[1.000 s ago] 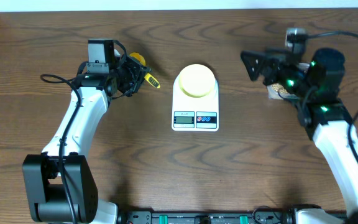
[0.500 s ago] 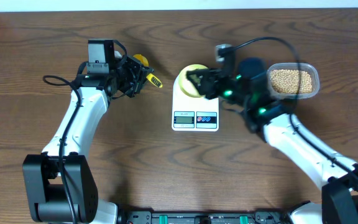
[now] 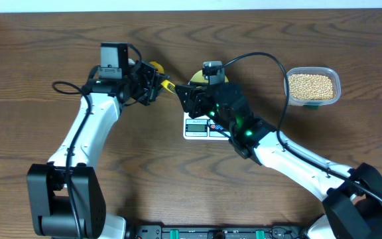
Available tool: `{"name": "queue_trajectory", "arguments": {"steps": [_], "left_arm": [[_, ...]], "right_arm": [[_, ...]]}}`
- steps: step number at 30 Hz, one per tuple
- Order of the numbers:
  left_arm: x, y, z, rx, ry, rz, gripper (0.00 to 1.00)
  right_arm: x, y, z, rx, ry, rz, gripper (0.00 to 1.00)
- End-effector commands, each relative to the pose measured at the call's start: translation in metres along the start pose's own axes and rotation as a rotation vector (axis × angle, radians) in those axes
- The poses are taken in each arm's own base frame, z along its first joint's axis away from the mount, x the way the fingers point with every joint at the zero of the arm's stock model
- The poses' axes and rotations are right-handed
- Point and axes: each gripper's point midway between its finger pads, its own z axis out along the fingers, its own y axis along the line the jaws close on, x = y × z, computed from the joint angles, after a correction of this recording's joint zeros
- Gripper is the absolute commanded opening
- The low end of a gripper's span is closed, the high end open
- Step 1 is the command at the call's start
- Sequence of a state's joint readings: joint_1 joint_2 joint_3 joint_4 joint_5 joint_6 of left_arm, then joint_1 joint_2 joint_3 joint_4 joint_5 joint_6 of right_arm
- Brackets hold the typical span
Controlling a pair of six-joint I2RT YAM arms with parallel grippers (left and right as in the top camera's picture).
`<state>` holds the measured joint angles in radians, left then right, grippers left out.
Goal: Scoop item into bowl and weigh 50g on scale
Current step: 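Grasp the yellow scoop handle with the right gripper beside the left gripper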
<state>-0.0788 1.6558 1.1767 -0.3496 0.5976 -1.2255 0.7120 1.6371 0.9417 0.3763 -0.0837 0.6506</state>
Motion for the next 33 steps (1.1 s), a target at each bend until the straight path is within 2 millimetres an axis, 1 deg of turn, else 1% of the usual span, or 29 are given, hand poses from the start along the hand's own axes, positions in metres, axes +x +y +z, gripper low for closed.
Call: {"name": "queue_trajectory", "arguments": {"steps": [1,6,8,10,13,16,21,23,27,33], "left_arm": [[0.012,-0.003,0.001,0.002,0.025,-0.011,0.07],[0.03,-0.007,0.001,0.024,0.116,-0.011,0.07],[0.031,-0.008,0.001,0.026,0.119,-0.01,0.07],[0.03,-0.009,0.001,0.028,0.118,-0.008,0.07],[0.03,-0.011,0.001,0.037,0.116,-0.002,0.07],[0.03,-0.011,0.001,0.038,0.117,-0.003,0.07],[0.037,-0.013,0.0,0.048,0.158,-0.02,0.08],[0.037,-0.013,0.0,0.05,0.16,-0.018,0.07],[0.04,-0.014,0.0,0.054,0.174,-0.019,0.08],[0.04,-0.014,0.0,0.05,0.176,-0.059,0.08]], "right_arm": [[-0.007,0.002,0.004,0.01,-0.039,0.002,0.47],[-0.004,0.0,0.006,0.014,-0.034,0.003,0.47],[-0.004,0.0,0.007,0.013,-0.034,0.003,0.47],[-0.004,0.0,0.007,0.012,-0.033,0.014,0.44],[-0.001,0.003,0.007,-0.005,-0.017,0.094,0.41],[0.004,0.005,0.008,-0.017,0.001,0.137,0.4],[0.006,0.009,0.008,-0.022,0.006,0.133,0.39],[0.006,0.008,0.008,-0.015,-0.001,0.133,0.38],[0.004,0.006,0.008,-0.005,-0.011,0.134,0.33],[0.004,0.006,0.008,-0.004,-0.012,0.134,0.31]]}}
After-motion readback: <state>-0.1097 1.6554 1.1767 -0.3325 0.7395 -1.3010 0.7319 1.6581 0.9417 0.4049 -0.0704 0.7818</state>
